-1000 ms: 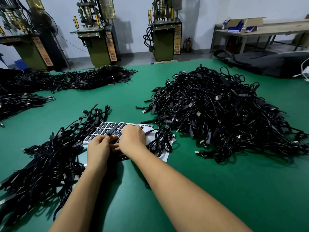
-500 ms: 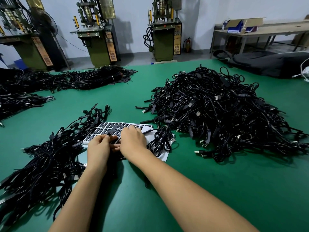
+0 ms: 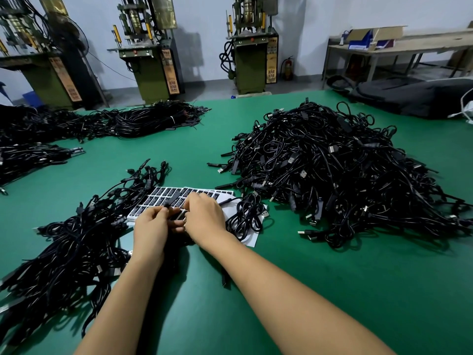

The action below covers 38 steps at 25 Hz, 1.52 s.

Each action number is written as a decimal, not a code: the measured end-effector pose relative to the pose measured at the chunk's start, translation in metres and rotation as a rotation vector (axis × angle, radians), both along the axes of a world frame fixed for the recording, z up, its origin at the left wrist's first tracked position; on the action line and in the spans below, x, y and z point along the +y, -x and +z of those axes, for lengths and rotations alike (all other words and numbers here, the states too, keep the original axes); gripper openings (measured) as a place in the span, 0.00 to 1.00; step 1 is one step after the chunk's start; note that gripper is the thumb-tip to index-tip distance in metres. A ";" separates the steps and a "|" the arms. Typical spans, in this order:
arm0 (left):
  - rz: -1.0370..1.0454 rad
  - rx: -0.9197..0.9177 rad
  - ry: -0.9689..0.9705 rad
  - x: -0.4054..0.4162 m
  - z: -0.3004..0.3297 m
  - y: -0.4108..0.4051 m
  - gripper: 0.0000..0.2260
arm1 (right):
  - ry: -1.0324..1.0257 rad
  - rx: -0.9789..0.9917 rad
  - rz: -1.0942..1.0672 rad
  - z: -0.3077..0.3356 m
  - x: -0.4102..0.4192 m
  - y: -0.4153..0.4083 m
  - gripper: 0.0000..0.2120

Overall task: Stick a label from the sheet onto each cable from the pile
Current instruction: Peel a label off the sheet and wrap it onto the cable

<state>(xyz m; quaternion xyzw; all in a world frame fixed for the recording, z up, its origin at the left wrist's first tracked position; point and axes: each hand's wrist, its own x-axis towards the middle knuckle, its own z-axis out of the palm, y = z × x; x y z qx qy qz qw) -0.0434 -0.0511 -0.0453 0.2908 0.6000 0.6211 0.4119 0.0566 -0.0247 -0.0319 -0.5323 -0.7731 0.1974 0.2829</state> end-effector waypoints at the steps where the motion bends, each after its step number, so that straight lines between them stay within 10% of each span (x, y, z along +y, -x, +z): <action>1: -0.001 0.001 -0.004 0.000 0.000 0.001 0.07 | 0.003 0.019 0.005 0.000 0.001 0.000 0.08; 16: -0.283 -0.043 -0.080 -0.012 0.021 -0.074 0.11 | 0.471 1.504 -0.085 0.025 -0.014 -0.118 0.08; 38: -0.349 0.079 -0.105 -0.009 0.012 -0.084 0.09 | 0.115 1.209 -0.229 0.000 -0.021 -0.092 0.08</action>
